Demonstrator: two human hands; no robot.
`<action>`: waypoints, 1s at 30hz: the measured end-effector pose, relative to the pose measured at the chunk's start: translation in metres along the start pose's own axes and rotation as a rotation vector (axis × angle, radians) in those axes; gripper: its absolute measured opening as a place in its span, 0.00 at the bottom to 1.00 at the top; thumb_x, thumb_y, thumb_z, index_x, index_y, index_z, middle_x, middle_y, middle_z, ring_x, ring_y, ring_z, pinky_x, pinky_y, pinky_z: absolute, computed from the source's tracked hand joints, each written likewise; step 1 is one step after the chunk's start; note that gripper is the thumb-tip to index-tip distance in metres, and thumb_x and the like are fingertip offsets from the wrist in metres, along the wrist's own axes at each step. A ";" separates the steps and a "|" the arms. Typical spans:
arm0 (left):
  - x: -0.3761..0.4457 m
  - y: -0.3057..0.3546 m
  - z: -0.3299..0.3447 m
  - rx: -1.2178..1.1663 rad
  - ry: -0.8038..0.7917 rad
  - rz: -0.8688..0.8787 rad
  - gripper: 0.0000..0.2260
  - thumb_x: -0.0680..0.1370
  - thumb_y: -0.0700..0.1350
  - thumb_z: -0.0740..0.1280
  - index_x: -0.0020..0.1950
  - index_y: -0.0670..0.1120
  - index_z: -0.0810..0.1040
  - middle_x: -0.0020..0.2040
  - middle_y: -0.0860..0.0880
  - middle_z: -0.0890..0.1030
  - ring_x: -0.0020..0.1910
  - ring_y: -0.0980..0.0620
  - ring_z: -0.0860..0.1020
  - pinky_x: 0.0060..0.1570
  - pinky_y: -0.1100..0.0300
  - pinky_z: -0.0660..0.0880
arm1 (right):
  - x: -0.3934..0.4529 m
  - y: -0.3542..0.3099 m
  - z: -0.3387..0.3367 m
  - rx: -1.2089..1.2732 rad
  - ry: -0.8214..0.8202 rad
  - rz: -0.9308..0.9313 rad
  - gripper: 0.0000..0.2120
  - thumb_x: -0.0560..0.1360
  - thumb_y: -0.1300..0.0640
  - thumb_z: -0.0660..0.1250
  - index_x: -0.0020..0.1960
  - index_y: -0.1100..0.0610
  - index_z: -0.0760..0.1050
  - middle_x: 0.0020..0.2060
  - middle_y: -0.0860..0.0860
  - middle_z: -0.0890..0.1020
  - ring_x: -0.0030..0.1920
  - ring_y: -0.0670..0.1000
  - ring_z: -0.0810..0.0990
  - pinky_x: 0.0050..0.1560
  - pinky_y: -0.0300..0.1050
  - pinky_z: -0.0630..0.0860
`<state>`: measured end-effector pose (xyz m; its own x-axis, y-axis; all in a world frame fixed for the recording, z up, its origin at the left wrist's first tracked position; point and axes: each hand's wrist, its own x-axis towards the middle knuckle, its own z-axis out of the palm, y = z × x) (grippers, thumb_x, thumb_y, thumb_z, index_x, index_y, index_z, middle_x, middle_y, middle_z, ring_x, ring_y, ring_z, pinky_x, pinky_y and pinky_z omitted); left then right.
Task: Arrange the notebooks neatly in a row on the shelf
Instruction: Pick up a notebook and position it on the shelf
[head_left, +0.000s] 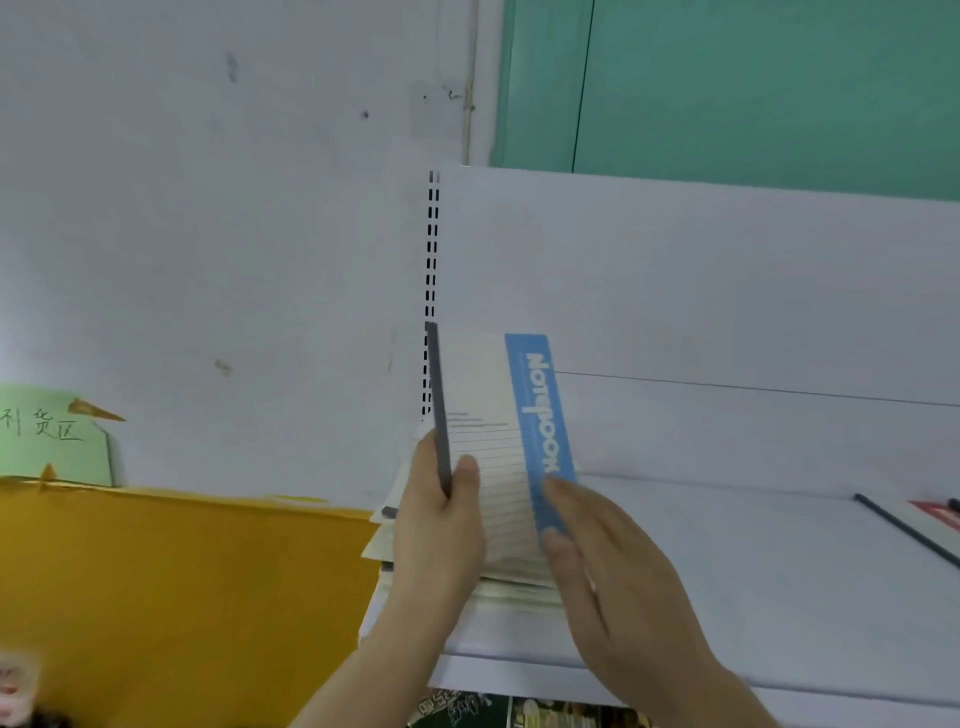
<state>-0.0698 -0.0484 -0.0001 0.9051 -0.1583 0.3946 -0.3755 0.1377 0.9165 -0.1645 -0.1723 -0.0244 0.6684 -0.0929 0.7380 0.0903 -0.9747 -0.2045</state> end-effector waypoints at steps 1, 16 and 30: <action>0.004 -0.003 -0.005 0.002 0.002 -0.013 0.11 0.85 0.46 0.58 0.66 0.59 0.70 0.55 0.60 0.80 0.53 0.58 0.79 0.38 0.67 0.78 | 0.002 0.006 -0.001 0.006 -0.015 0.086 0.28 0.81 0.40 0.45 0.74 0.51 0.65 0.71 0.45 0.70 0.70 0.42 0.65 0.69 0.36 0.61; 0.021 0.002 -0.051 -0.089 0.151 -0.075 0.11 0.85 0.44 0.60 0.62 0.60 0.72 0.53 0.57 0.81 0.53 0.53 0.79 0.51 0.50 0.80 | 0.031 0.045 -0.020 0.036 -0.546 0.286 0.12 0.79 0.44 0.61 0.56 0.43 0.81 0.51 0.40 0.82 0.51 0.44 0.78 0.52 0.39 0.74; 0.007 0.001 -0.020 -0.142 0.053 -0.097 0.12 0.85 0.46 0.58 0.63 0.63 0.70 0.53 0.58 0.81 0.53 0.53 0.79 0.47 0.54 0.78 | 0.037 0.028 -0.037 -0.110 0.277 0.102 0.14 0.81 0.51 0.58 0.60 0.52 0.79 0.43 0.45 0.84 0.36 0.46 0.79 0.36 0.44 0.79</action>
<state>-0.0600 -0.0299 0.0024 0.9463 -0.1261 0.2978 -0.2577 0.2621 0.9300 -0.1643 -0.2109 0.0206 0.4422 -0.2287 0.8673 -0.0571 -0.9722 -0.2272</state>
